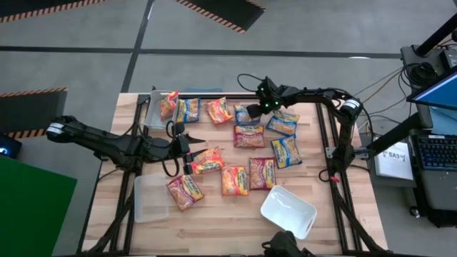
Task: Sort Maruchan noodles
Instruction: Put the blue noodle pack into the white bin, then put the red noodle pack into the transparent bin
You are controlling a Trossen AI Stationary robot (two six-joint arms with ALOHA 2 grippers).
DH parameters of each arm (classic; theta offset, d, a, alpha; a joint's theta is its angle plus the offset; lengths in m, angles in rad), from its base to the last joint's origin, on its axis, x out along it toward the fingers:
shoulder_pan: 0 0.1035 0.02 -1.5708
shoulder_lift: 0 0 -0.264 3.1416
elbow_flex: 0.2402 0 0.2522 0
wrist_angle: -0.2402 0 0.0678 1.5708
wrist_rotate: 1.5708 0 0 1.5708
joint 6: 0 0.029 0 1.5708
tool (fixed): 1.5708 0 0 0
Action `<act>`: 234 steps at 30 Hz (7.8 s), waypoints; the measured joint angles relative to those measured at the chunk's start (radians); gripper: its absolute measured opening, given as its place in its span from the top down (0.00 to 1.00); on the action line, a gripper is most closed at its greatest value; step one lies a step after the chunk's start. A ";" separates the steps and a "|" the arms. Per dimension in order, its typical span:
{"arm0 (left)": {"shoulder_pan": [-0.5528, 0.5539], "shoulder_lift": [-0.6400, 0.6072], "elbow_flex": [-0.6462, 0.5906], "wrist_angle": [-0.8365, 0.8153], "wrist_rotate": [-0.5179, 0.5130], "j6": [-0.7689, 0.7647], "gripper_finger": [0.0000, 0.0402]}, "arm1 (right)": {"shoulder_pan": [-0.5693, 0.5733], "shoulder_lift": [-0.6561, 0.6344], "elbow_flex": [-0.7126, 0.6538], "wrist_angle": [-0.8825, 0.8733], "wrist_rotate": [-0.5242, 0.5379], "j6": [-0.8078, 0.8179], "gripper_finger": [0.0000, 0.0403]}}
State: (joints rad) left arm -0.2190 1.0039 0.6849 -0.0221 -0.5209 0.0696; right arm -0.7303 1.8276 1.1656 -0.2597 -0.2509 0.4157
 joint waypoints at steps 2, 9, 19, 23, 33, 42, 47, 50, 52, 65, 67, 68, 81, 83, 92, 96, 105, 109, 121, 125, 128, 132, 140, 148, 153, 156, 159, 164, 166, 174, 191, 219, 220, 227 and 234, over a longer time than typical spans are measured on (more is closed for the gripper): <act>0.000 0.000 0.000 0.000 0.000 0.000 0.68 | 0.000 -0.005 0.000 0.003 0.001 0.009 0.93; 0.000 0.000 0.000 0.001 0.000 0.000 0.68 | 0.015 -0.063 0.000 0.002 0.008 0.002 0.97; 0.000 0.000 0.000 0.028 -0.002 0.008 0.68 | 0.114 -0.289 0.000 0.001 0.042 -0.025 0.97; 0.000 0.000 0.000 0.039 -0.002 0.008 0.68 | 0.197 -0.398 0.000 -0.026 0.044 -0.065 0.97; 0.000 0.000 0.000 0.054 -0.031 0.017 0.68 | 0.562 -0.606 0.020 -0.137 0.044 0.058 0.97; 0.000 0.000 0.000 0.054 -0.031 0.015 0.68 | 0.921 -0.541 0.184 -0.296 0.149 0.203 0.97; 0.000 0.000 0.000 0.053 -0.030 0.011 0.68 | 1.054 -0.441 0.320 -0.541 0.182 0.301 0.97; 0.000 0.000 0.000 0.053 -0.029 0.010 0.68 | 1.111 -0.373 0.395 -0.716 0.165 0.414 0.97; 0.000 0.000 0.000 0.053 -0.028 0.008 0.68 | 1.147 -0.326 0.443 -0.841 0.135 0.499 0.97; 0.000 0.000 0.000 0.054 -0.027 0.000 0.68 | 1.321 -0.129 0.612 -1.309 -0.010 0.807 0.97; 0.000 0.000 0.000 0.054 -0.027 0.000 0.68 | 1.332 -0.109 0.612 -1.309 0.032 0.805 0.97; 0.000 0.000 0.000 0.054 -0.027 0.000 0.68 | 1.335 -0.101 0.610 -1.308 0.052 0.800 0.97; 0.000 0.000 0.000 0.059 -0.027 -0.001 0.68 | 1.328 -0.090 0.592 -1.312 0.264 0.684 0.97; 0.000 0.000 0.000 0.059 -0.027 -0.001 0.68 | 1.328 -0.090 0.584 -1.311 0.268 0.672 0.97; 0.000 0.000 0.000 0.059 -0.027 -0.001 0.68 | 1.328 -0.090 0.507 -1.306 0.270 0.604 0.97; 0.000 0.000 0.000 0.059 -0.027 -0.001 0.68 | 1.328 -0.090 0.467 -1.295 0.286 0.577 0.97; 0.000 0.000 0.000 0.060 -0.027 -0.001 0.68 | 1.330 -0.090 0.436 -1.243 0.356 0.516 0.97; 0.000 0.000 0.000 0.060 -0.027 -0.001 0.68 | 1.330 -0.090 0.436 -1.226 0.357 0.514 0.97; 0.000 0.000 0.000 0.065 -0.027 -0.001 0.68 | 1.329 -0.090 0.395 -1.170 0.385 0.532 0.97; 0.000 0.000 0.000 0.067 -0.027 0.000 0.68 | 1.329 -0.090 0.372 -1.141 0.383 0.532 0.93; 0.000 0.000 0.000 0.067 -0.027 -0.001 0.68 | 1.329 -0.090 0.369 -1.140 0.377 0.516 0.91; 0.000 0.000 0.000 0.067 -0.027 -0.001 0.68 | 1.329 -0.090 0.369 -1.138 0.387 0.518 0.93; 0.000 0.000 0.000 0.067 -0.027 0.000 0.68 | 1.329 -0.090 0.369 -1.139 0.405 0.527 0.87; 0.000 0.000 0.000 0.067 -0.026 -0.001 0.68 | 1.323 -0.091 0.405 -1.201 0.351 0.554 0.75; 0.000 0.000 0.000 0.067 -0.026 0.000 0.68 | 1.318 -0.104 0.458 -1.234 0.327 0.556 0.73; 0.000 0.000 0.000 0.067 -0.025 -0.001 0.68 | 1.305 -0.117 0.489 -1.234 0.331 0.535 0.73; 0.000 0.000 0.000 0.069 -0.021 -0.001 0.68 | 1.292 -0.140 0.512 -1.230 0.390 0.503 0.76; 0.000 0.012 0.000 0.095 -0.011 -0.001 0.68 | 1.287 -0.201 0.509 -1.190 0.600 0.376 0.81; 0.000 0.024 0.000 0.111 -0.010 -0.001 0.68 | 1.288 -0.232 0.498 -1.160 0.677 0.314 0.83; 0.000 0.085 0.000 0.230 -0.010 -0.010 0.68 | 1.287 -0.383 0.341 -0.873 0.859 0.034 0.88; 0.000 0.288 0.028 0.381 -0.010 -0.226 0.68 | 1.154 -0.817 -0.402 0.219 0.848 -0.582 0.89; 0.176 0.605 0.314 0.033 0.018 -0.842 0.68 | 1.046 -1.361 -0.845 0.539 0.565 -0.600 0.89; 0.189 0.618 0.320 0.034 0.016 -0.857 0.68 | 1.046 -1.367 -0.845 0.528 0.565 -0.590 0.89; 0.264 0.737 0.393 0.029 0.065 -0.943 0.68 | 1.046 -1.383 -0.845 0.469 0.565 -0.565 0.89; 0.333 0.857 0.475 0.003 0.172 -1.022 0.57 | 1.046 -1.383 -0.845 0.418 0.565 -0.549 0.89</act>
State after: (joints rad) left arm 0.1143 1.8607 1.1599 -0.0194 -0.3485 -0.9520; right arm 0.3153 0.4450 0.3210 0.1582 0.3141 -0.1329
